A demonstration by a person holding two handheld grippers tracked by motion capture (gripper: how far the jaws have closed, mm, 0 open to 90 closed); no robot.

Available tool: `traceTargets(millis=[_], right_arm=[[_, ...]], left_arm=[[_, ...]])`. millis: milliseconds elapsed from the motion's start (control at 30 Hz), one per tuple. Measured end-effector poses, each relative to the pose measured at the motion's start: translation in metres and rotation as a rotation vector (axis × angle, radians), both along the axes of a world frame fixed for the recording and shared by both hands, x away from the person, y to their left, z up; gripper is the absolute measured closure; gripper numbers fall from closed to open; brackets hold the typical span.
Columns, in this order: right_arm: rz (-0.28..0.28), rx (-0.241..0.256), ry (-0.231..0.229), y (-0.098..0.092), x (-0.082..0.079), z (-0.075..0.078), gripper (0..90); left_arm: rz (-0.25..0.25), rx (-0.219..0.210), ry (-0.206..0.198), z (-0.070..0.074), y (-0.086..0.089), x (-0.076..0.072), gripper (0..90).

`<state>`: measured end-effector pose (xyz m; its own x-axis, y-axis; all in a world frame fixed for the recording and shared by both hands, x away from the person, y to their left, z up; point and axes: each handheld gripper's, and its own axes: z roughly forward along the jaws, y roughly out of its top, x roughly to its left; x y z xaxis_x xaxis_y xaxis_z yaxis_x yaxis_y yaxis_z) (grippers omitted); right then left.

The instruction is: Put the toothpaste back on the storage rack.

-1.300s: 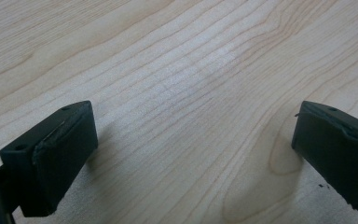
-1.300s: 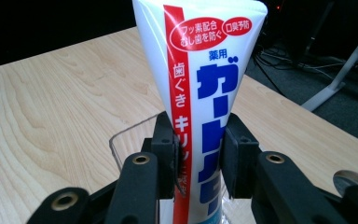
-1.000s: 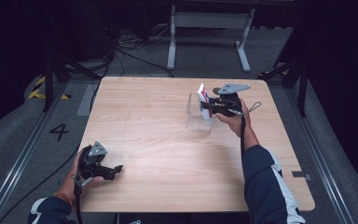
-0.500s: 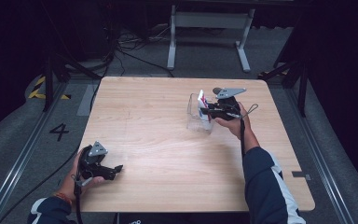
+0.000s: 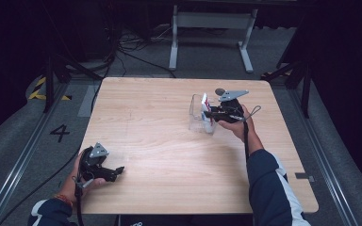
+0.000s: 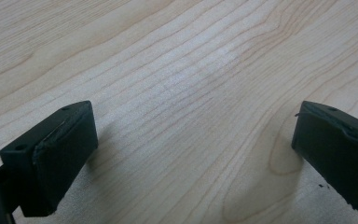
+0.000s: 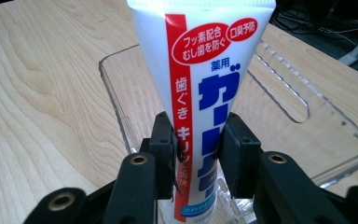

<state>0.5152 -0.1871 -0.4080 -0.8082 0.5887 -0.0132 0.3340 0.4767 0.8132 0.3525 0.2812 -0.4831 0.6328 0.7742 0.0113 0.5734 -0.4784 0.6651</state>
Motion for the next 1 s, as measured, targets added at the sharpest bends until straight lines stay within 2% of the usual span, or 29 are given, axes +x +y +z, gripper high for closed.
traceTargets(millis=[600,1000], right_arm=[[-0.004,0.019,0.016,-0.0024,-0.0016,0.0007,68.4],[0.003,0.019,0.006,-0.0022,-0.0055,0.0019,68.5]], left_arm=[[0.0,-0.001,0.0,0.0,0.0,0.0,0.5],[0.0,0.0,0.0,0.0,0.0,0.0,0.5]])
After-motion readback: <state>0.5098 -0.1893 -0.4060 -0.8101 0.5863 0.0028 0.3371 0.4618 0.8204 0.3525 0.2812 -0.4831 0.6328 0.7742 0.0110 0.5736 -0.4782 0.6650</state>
